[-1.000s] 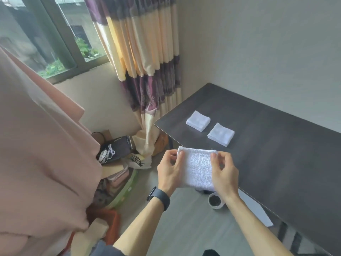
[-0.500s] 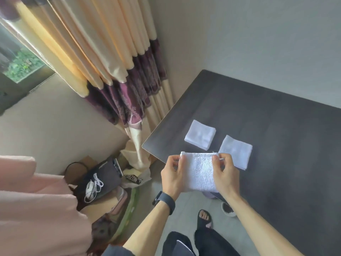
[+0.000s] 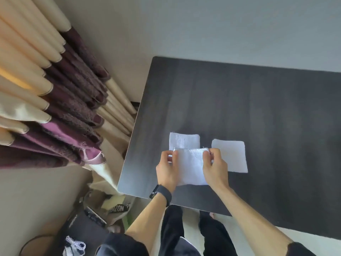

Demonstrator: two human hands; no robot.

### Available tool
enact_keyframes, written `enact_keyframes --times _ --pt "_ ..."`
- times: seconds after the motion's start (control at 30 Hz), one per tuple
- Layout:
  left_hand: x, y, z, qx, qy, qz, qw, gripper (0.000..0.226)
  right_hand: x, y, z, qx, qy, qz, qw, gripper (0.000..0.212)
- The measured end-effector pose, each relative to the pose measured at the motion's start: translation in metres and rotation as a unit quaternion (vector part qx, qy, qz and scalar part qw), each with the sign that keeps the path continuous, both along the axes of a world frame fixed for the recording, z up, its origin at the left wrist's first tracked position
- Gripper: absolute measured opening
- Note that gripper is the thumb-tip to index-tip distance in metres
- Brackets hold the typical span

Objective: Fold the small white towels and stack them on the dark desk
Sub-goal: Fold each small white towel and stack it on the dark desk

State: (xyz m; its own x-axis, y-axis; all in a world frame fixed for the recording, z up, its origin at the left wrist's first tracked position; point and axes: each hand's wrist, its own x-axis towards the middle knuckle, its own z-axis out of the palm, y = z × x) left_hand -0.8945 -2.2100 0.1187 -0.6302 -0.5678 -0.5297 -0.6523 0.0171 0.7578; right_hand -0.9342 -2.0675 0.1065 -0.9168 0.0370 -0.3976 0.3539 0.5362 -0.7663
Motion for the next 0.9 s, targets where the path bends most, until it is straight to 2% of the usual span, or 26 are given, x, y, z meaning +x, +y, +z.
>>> enact_keyframes --times 0.33,0.63,0.8,0.9 --pt "-0.068 -0.044 -0.051 -0.024 -0.038 -0.097 0.994 0.027 -0.049 -0.040 -0.052 0.053 -0.016 -0.044 0.998 0.020" --pt "-0.078 -0.047 -0.076 -0.075 -0.086 -0.147 0.982 0.029 -0.066 -0.046 -0.078 0.122 -0.040 -0.014 0.992 0.022" --pt "-0.079 -0.050 -0.077 -0.183 -0.105 -0.206 0.956 0.024 -0.068 -0.049 -0.079 0.149 -0.043 -0.003 0.988 0.023" --pt "-0.076 -0.052 -0.078 -0.208 -0.079 -0.208 0.952 0.020 -0.067 -0.050 -0.073 0.165 -0.035 0.001 0.986 0.026"
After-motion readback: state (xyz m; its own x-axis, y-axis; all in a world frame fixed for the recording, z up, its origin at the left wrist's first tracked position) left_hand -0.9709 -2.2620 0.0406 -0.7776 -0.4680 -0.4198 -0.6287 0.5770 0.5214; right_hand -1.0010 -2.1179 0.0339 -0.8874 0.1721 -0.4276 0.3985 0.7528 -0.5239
